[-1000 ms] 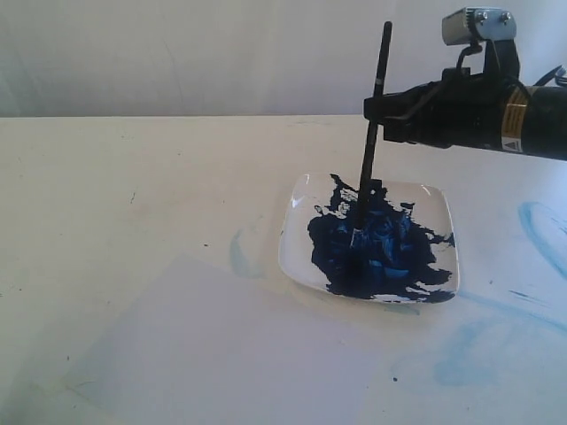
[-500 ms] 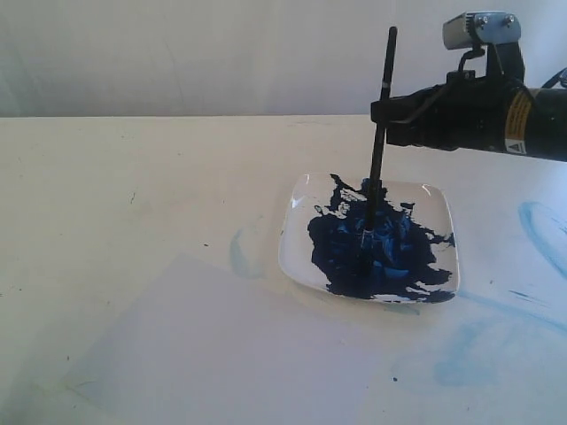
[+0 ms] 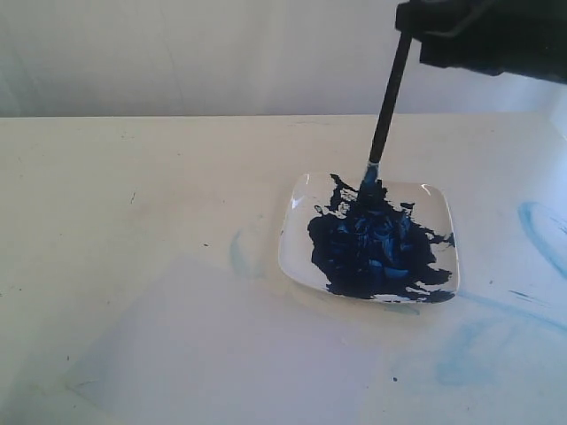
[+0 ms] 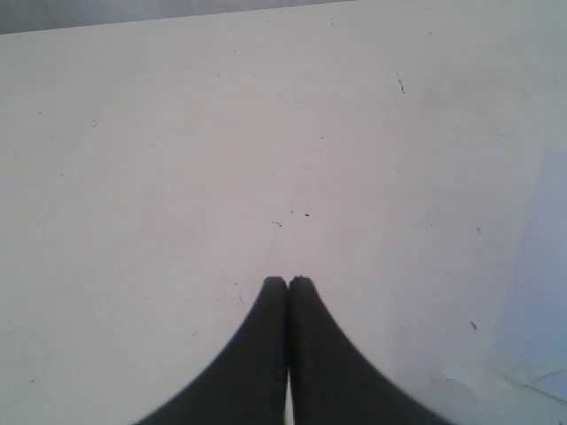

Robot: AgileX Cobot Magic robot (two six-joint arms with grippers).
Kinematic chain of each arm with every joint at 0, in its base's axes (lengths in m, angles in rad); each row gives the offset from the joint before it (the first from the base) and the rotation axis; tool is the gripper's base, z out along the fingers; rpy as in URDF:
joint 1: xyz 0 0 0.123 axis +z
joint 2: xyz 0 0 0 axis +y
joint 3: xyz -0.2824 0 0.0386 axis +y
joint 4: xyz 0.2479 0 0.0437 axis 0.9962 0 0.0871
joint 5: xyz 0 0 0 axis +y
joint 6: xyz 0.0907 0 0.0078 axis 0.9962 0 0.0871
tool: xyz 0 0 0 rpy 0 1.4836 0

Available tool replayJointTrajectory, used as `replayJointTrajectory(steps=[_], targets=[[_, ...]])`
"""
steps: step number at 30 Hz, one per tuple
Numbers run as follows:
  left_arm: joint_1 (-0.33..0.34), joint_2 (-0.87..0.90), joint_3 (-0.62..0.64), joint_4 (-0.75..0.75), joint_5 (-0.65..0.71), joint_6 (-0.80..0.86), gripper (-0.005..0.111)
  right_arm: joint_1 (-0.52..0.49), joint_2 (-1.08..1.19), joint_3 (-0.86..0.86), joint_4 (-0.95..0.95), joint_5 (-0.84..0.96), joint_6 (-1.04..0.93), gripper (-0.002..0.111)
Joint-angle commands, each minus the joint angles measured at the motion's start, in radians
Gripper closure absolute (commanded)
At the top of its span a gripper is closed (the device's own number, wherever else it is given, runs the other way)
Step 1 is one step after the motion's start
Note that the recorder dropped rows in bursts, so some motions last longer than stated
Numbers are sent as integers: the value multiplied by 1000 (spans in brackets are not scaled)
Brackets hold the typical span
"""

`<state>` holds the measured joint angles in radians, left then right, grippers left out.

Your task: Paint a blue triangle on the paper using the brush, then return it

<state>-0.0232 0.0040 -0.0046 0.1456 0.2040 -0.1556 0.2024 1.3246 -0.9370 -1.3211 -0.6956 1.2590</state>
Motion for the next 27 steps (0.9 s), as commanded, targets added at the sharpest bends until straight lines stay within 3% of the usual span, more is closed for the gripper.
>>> replayJointTrajectory(steps=[1,12,27], targets=[[3,-4,5,-4,-2,-1,107,-2,-117,20,-66,104,130,108],[3,-4,5,-4,-2,-1,107,-2,-375,79,-151,354,383,108],[3,-4,5,132,-32,58,107,-2,-445,88,-157,321,412,108]])
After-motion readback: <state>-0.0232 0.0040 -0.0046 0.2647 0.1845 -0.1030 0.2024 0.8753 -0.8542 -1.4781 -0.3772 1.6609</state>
